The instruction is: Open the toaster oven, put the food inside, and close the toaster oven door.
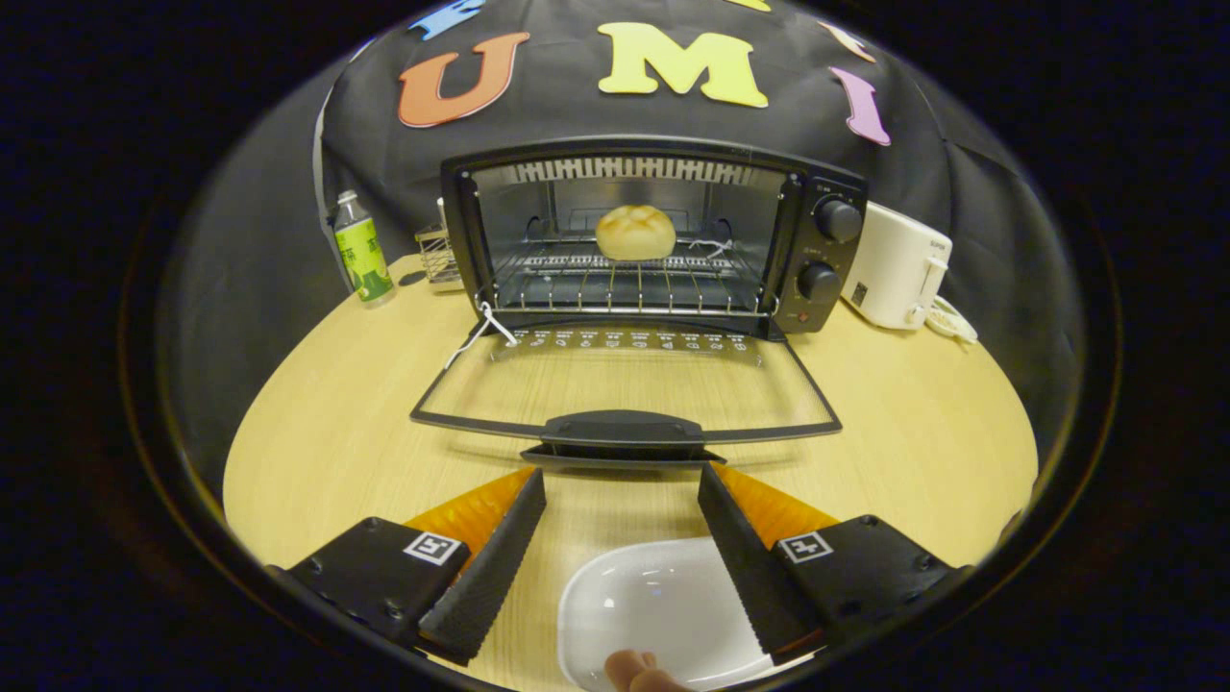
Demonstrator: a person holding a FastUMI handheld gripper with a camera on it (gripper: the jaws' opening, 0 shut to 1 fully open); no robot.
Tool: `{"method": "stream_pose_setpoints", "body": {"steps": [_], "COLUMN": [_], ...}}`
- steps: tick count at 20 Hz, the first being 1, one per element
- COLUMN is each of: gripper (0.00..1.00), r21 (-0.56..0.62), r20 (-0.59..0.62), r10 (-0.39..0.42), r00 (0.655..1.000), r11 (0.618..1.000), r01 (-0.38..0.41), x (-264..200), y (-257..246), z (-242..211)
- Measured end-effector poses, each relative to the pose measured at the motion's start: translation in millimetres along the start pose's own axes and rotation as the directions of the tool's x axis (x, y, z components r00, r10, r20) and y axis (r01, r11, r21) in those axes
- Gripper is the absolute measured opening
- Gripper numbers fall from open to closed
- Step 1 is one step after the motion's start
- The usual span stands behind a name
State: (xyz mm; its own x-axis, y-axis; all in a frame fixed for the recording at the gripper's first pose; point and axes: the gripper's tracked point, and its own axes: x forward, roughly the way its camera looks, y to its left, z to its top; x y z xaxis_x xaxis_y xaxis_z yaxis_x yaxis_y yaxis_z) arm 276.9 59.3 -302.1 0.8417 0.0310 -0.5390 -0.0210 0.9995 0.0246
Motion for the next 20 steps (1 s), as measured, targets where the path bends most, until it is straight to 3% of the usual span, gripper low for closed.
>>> {"method": "stream_pose_setpoints", "body": {"steps": [6,13,20], "gripper": [1.0,1.0,1.0], "r21": [0.077,0.054,0.071], "r20": [-0.03,-0.034,0.185], "r10": [-0.031,-0.068,-0.06], "r00": [0.999,0.997,0.981], "r11": [0.997,0.996,0.996], "r01": [0.033,0.07,0.047], "x": [4,-9,-36], "y": [-1,2,6], "z": [6,23,88]}}
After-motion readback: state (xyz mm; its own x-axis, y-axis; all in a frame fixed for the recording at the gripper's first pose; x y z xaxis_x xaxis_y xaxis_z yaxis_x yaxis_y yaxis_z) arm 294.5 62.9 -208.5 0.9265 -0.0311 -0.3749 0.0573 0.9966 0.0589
